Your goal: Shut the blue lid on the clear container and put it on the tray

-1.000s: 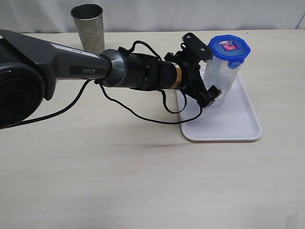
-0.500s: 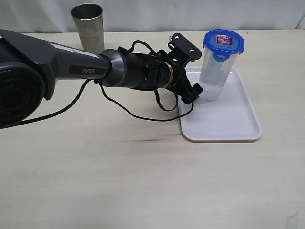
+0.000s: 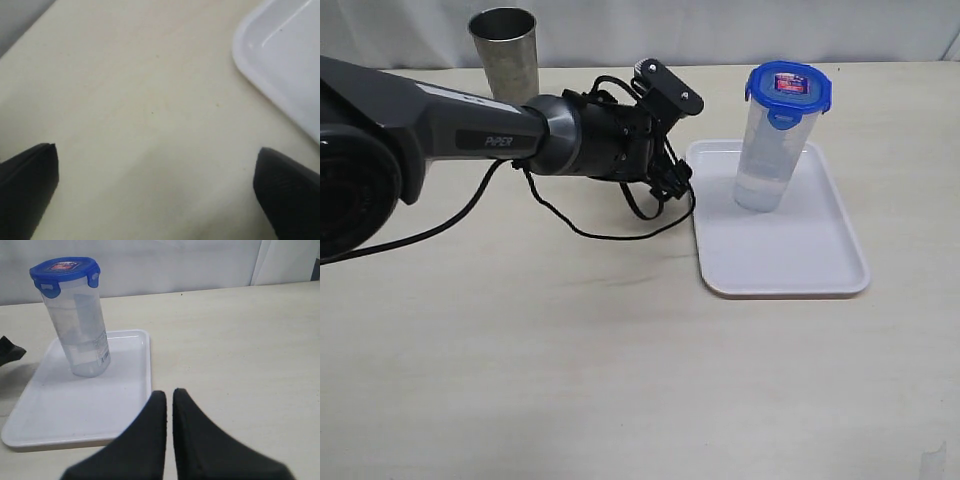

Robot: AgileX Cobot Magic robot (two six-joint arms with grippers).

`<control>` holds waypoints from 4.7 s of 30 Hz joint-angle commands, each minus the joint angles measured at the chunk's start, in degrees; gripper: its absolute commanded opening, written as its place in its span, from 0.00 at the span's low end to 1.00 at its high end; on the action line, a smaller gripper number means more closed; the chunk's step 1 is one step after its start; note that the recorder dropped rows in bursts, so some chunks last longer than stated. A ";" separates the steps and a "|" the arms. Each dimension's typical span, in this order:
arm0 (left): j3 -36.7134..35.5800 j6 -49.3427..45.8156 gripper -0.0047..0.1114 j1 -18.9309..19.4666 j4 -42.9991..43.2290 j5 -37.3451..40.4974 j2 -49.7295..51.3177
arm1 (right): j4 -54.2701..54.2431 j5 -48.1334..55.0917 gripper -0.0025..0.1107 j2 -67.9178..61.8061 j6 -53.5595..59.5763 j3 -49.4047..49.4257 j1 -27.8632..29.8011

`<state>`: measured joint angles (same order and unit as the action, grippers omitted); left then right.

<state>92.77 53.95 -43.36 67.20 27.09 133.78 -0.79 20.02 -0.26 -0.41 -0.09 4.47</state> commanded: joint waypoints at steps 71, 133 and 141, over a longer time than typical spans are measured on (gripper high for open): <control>-65.10 11.08 0.95 18.67 -0.79 -36.13 -106.93 | 0.02 -0.22 0.06 0.26 0.41 0.09 0.21; -65.34 10.86 0.95 49.46 -64.90 -38.49 -133.78 | 0.02 -0.22 0.06 0.26 0.41 0.09 0.21; -65.34 10.86 0.95 49.34 -64.90 -37.24 -133.78 | 0.02 -0.22 0.06 0.26 0.41 0.09 0.21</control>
<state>27.56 64.60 5.92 2.52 -11.04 0.23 -0.79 20.02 -0.26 -0.41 -0.09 4.47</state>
